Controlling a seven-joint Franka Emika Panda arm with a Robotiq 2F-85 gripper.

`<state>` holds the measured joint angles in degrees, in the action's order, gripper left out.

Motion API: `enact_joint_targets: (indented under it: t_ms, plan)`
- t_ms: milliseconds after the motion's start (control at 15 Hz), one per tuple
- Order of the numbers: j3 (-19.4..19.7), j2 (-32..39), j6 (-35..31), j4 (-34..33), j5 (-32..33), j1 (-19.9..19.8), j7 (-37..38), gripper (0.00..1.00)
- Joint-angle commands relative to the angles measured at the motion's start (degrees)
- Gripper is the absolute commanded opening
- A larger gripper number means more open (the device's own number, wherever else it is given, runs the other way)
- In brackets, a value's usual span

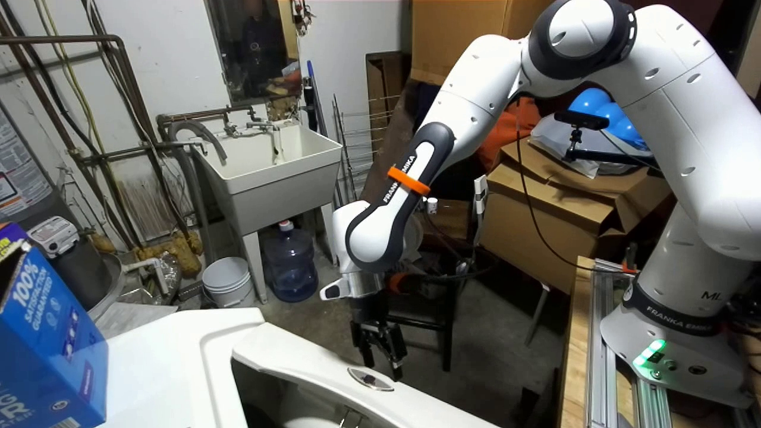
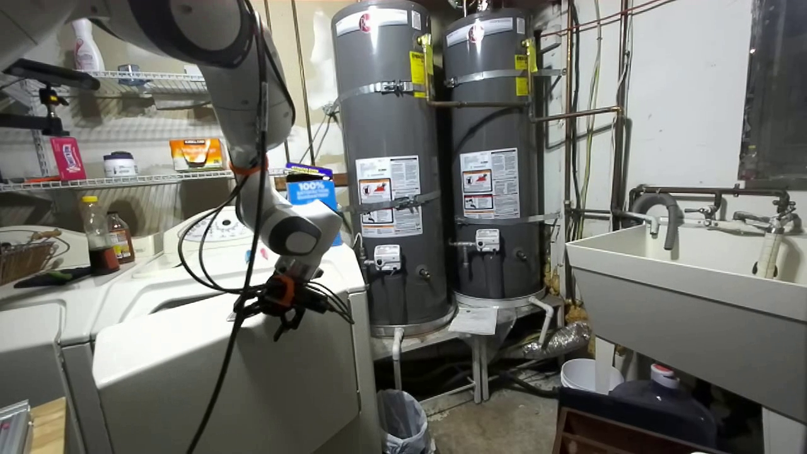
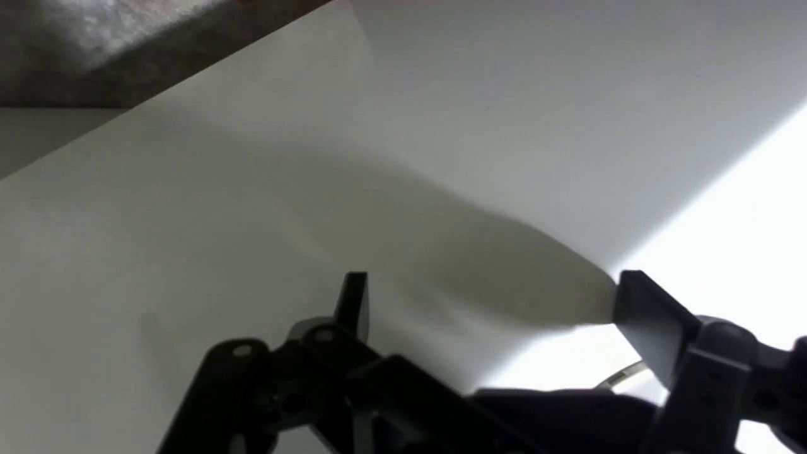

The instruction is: Close the door of the washing machine

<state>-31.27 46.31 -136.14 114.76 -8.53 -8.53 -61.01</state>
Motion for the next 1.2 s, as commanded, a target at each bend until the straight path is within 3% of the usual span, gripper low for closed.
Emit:
enact_joint_targets:
  t_ms: [0,267,400,467,800,1067,1133]
  plan:
    - [4.4,3.1,5.6,-11.5,2.2,11.1,2.9,1.00]
    - [7.1,4.0,8.2,-16.9,3.5,17.6,4.6,1.00]
    - [8.0,0.9,6.3,-15.0,2.8,17.1,4.8,1.00]
    - [10.7,-2.5,4.7,-12.0,4.8,17.6,7.1,1.00]
    - [19.7,-13.0,3.3,-1.2,10.1,13.5,11.4,1.00]
    - [26.6,-17.7,2.7,3.3,17.9,14.0,19.5,1.00]
    - [23.5,-14.0,4.6,-1.0,14.8,11.3,14.6,1.00]
